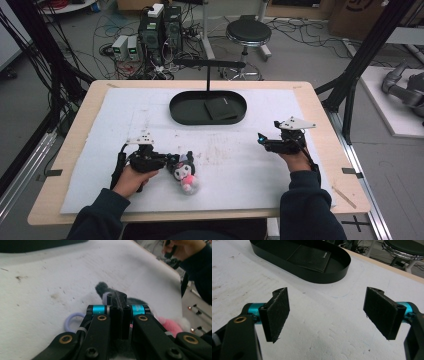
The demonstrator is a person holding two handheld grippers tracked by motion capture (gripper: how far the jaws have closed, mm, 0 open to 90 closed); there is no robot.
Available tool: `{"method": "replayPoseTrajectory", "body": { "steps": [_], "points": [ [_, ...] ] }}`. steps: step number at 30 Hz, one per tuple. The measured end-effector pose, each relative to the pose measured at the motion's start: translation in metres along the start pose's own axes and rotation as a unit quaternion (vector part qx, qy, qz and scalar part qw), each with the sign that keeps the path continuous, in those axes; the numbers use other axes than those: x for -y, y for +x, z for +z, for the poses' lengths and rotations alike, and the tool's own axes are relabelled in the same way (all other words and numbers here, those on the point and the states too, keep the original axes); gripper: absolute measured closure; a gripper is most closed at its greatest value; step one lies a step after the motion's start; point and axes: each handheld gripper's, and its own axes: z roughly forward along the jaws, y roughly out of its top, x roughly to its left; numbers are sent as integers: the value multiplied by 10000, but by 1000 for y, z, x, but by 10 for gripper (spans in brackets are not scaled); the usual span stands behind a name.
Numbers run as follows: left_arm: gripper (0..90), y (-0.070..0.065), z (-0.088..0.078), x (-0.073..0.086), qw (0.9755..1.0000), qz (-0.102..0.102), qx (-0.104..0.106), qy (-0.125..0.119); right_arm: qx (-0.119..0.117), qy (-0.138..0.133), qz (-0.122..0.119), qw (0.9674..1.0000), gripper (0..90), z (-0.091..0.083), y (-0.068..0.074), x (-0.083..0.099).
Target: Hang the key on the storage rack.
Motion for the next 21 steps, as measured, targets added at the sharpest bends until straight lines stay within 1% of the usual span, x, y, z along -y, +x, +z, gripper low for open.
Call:
{"method": "replayPoseTrajectory", "body": {
  "steps": [1,2,3,5,6,7,8,9,10,11,13,14,15,17,18,20,21],
  "points": [
    [896,1,-2,-1,10000,-39,-21,-80,-1,3,-12,10000,214,0,0,0],
    [897,2,-5,-3,9999,-30,-53,-109,6,-2,-8,10000,214,0,0,0],
    [897,4,-9,-5,9998,-35,-93,-191,2,-6,0,10000,214,0,0,0],
    [897,8,-16,-8,9993,-89,-169,-326,2,-6,7,10000,214,-1,0,0],
    [897,10,-19,-9,9990,-141,-155,-387,-1,-1,3,10000,215,0,0,0],
    [896,10,-21,-9,9990,-174,-139,-384,-1,10,-2,10000,214,0,0,0],
    [895,11,-22,-8,9995,-172,-67,-272,-9,11,-11,10000,215,0,0,0],
    [862,11,-21,-7,9996,-248,20,-156,-18,11,-2,10000,214,0,0,0],
    [708,12,-19,-6,9994,-343,43,-7,-22,16,-2,10000,215,0,0,0],
    [623,13,-18,-4,9992,-359,61,145,-25,20,0,10000,215,0,0,0],
    [585,15,-16,-1,9988,-353,28,336,-36,18,-32,10000,215,0,0,0],
    [555,16,-14,0,9985,-398,61,366,-29,21,-29,10000,215,0,0,0],
    [552,17,-13,0,9985,-384,103,373,-37,34,-18,10000,215,0,0,0],
    [541,16,-9,1,9981,-421,172,403,-43,33,-22,10000,215,0,1,0],
    [526,16,-7,2,9979,-418,207,450,-42,35,-29,10000,215,0,0,0],
    [531,15,0,4,9971,-419,307,549,-46,37,-21,10000,215,0,1,0],
    [544,15,1,4,9970,-450,368,503,-36,37,-26,10000,215,0,1,0]
  ]
}}
